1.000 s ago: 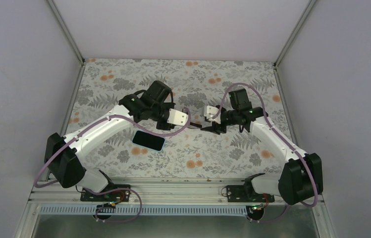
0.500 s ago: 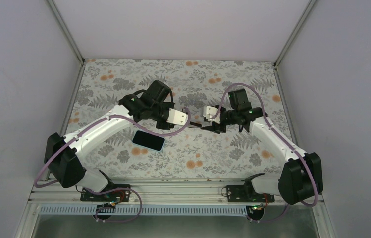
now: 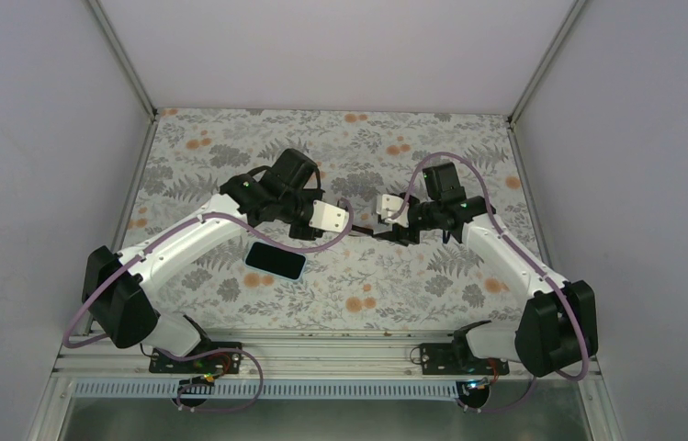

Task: Take the phone out of the phone case
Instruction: Remove the phone case from the phone.

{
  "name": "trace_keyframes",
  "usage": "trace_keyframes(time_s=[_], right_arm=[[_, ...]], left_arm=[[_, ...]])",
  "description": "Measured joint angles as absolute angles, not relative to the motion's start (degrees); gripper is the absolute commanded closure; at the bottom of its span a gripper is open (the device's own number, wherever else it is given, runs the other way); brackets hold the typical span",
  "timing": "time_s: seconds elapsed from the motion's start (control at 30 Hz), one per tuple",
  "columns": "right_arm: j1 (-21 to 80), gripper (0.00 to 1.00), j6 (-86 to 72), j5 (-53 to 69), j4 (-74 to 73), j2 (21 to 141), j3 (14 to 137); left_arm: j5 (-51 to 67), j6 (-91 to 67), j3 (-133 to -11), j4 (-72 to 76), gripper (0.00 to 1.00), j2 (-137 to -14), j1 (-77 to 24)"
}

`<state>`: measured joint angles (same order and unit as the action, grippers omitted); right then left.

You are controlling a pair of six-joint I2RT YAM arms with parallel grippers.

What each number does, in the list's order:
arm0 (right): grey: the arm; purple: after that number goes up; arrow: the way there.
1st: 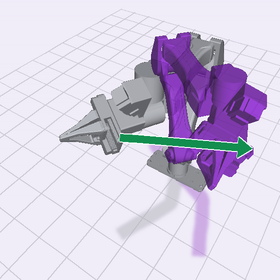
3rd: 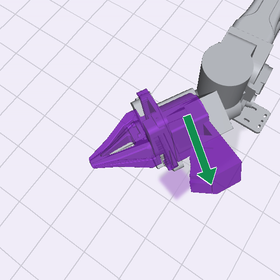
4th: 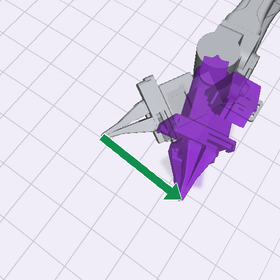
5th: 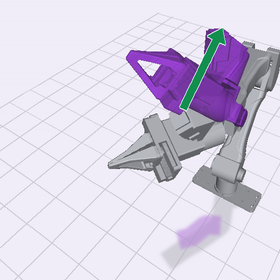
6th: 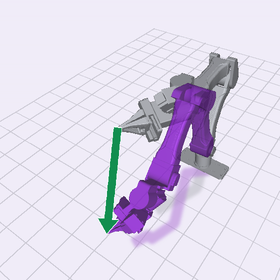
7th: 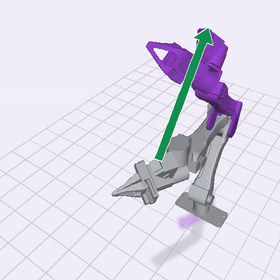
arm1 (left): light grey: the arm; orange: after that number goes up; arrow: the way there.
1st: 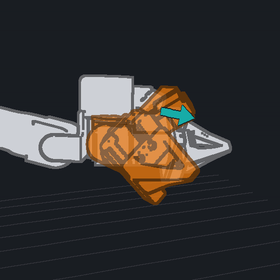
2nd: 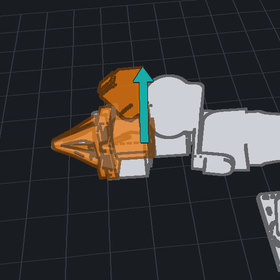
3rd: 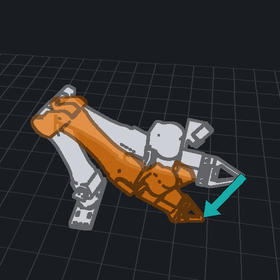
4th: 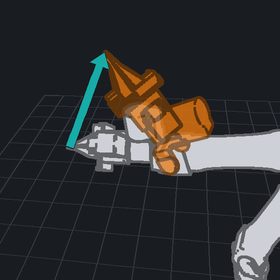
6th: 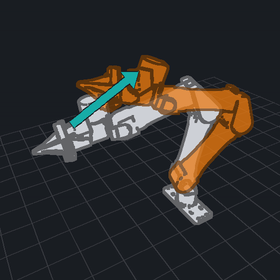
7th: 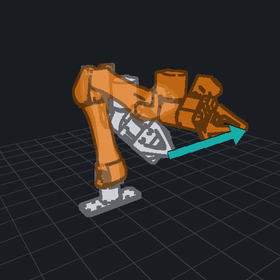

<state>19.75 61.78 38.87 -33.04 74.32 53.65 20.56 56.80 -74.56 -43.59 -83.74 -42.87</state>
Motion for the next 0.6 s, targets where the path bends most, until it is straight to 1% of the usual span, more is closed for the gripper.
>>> trace_keyframes(time_s=[0.4, 0.6], right_arm=[[19.7, 0.37, 54.0, 35.6, -29.3, 74.6, 54.4], [19.3, 0.38, 48.9, 35.7, -26.9, 78.0, 59.5]], left_arm=[[20.0, 55.9, -74.8, -42.9, 0.98, -83.7, -42.6], [20.0, 53.0, -77.3, -43.5, 0.98, -83.8, -41.4]])
